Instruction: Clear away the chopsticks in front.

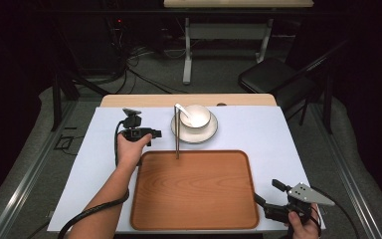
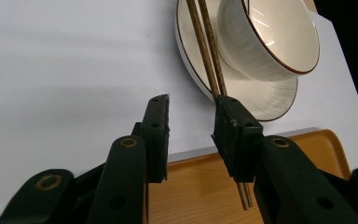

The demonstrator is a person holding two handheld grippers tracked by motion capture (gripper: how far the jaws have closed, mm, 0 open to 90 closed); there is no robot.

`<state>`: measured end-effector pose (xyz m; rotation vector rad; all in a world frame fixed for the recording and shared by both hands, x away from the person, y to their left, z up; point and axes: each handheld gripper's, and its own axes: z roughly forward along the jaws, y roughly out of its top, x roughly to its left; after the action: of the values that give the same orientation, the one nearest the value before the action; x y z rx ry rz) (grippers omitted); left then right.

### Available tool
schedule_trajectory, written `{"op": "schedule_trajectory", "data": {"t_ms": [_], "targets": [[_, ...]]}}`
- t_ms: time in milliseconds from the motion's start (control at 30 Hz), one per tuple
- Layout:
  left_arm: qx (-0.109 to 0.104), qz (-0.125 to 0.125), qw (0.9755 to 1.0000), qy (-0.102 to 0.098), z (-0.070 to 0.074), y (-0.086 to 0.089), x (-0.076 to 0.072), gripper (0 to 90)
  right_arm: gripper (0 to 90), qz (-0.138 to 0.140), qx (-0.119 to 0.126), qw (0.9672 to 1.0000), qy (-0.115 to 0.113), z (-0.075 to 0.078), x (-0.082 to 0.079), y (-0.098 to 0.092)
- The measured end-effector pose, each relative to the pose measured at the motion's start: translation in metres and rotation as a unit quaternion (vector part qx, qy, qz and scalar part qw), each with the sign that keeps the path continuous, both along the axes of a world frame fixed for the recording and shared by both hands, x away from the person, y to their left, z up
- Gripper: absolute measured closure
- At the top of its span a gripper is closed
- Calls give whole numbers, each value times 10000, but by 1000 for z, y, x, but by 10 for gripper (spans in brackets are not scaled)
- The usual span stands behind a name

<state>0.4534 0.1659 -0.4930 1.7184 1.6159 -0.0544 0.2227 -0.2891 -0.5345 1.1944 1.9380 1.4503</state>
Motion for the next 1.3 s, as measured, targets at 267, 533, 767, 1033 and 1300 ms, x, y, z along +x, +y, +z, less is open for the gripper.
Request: {"op": "schedule_trajectory", "data": {"t_ms": [267,533,767,1033,1300], "targets": [[66,-106,9998,160,-9,-20,4,656,146,16,-10,10000,-15,0,0,0],[147,-228,9991,331,-15,-33,7,650,146,11,11,10000,-13,0,0,0],[107,-163,9983,551,-18,-42,10,665,146,17,8,10000,-22,0,0,-1],[166,-204,9978,615,-20,-50,11,675,146,14,22,10000,-14,0,0,-1],[273,-190,9975,623,-22,-53,12,695,146,-10,45,10000,-35,0,0,-2]]}}
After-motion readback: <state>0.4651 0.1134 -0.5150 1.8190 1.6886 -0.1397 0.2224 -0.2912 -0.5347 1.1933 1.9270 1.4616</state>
